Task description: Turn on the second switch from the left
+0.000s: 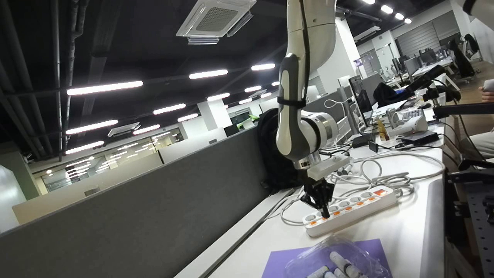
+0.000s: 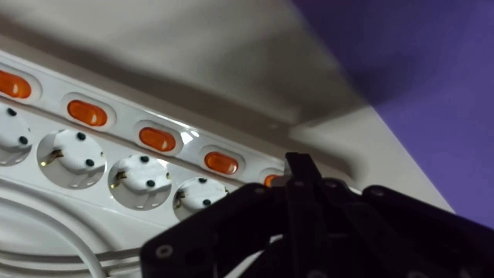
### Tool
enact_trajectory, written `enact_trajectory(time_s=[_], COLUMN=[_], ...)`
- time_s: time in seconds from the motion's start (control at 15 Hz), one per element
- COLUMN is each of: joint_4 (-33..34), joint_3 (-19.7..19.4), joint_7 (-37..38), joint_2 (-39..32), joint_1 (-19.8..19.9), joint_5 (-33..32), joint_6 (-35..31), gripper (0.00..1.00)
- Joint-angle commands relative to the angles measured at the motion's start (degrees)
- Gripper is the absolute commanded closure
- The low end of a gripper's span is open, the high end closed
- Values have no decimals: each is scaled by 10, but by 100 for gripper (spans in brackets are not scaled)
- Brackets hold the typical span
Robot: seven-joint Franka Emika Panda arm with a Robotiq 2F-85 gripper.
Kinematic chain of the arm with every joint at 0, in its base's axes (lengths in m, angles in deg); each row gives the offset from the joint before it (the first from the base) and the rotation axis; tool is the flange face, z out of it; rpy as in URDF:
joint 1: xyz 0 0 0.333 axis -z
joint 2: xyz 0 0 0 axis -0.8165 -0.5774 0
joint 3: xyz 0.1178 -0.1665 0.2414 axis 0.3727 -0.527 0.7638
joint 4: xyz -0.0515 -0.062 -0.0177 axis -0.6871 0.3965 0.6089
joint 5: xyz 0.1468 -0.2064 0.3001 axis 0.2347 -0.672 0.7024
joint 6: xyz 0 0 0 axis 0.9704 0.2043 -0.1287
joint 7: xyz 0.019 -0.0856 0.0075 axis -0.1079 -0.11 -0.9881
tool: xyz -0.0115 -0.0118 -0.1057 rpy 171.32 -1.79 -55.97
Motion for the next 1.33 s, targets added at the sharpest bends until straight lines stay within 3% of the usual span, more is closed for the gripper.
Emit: enact_trajectory(time_s=[0.0,0.13,0.53,1.27], joint_4=[26,34,34,38], joint_3=[30,34,-5,-1], joint_7=[-10,-11,23,18], joint_2=[-14,-17,-11,-22], joint_1=[30,35,11,4], joint_5=[45,57,18,23], joint_6=[5,4,14,13], gripper=[100,100,100,100])
